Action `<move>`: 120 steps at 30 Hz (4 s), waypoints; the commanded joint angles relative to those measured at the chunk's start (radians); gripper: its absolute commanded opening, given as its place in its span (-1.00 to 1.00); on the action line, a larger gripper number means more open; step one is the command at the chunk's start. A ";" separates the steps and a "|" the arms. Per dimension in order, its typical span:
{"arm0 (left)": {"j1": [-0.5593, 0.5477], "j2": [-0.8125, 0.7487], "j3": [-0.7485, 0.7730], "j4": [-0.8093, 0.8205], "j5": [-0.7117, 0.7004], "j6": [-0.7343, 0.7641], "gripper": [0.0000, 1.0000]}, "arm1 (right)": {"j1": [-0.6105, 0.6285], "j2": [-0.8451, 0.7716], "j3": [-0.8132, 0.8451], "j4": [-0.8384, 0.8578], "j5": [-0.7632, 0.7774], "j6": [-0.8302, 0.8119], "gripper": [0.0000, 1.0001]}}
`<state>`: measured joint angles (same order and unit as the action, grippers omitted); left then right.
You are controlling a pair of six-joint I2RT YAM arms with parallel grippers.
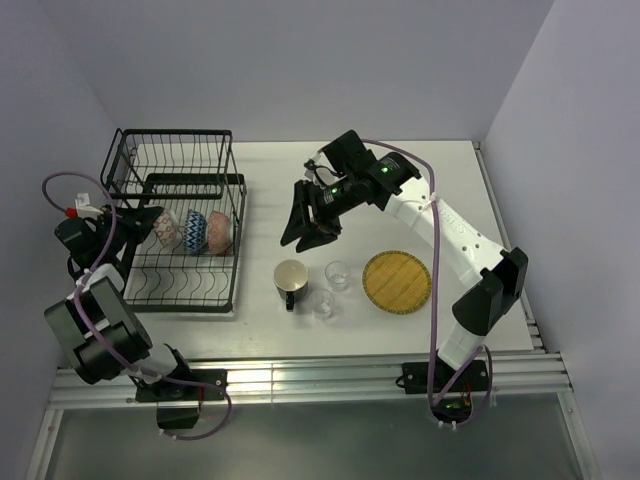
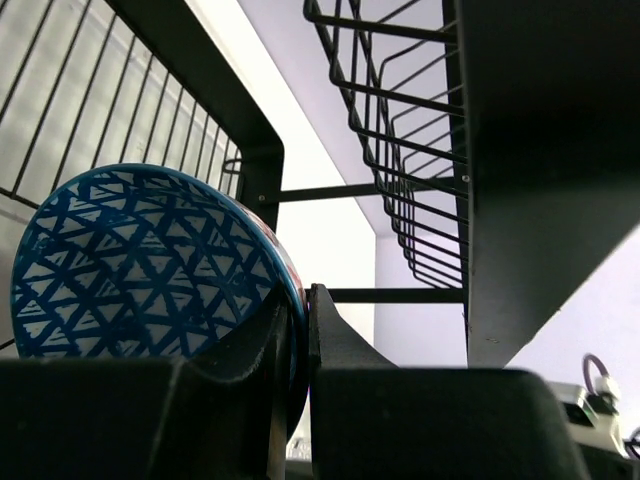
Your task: Load the mixed dishes into the dish rack
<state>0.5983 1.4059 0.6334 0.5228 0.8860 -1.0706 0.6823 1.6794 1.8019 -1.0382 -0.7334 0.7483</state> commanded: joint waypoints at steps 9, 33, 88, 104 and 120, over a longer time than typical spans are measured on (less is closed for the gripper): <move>0.073 0.103 0.077 0.187 0.261 0.015 -1.00 | -0.029 -0.020 -0.036 0.053 -0.006 -0.009 0.08; 0.124 0.522 0.037 1.213 0.499 -0.733 -1.00 | -0.036 -0.070 -0.148 0.164 0.020 0.057 0.07; 0.092 0.642 0.264 1.085 0.472 -0.611 -0.99 | -0.021 -0.066 -0.180 0.191 0.020 0.054 0.05; 0.060 0.535 0.376 -0.128 0.479 0.313 -0.99 | -0.023 -0.040 -0.176 0.196 0.000 0.046 0.05; 0.064 0.746 0.249 1.326 0.472 -0.849 -0.99 | -0.024 -0.026 -0.141 0.179 -0.004 0.040 0.05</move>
<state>0.6712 2.1311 0.9165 1.2396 1.3666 -1.7123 0.6548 1.6470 1.6070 -0.8619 -0.7238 0.8093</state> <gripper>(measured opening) 0.120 0.528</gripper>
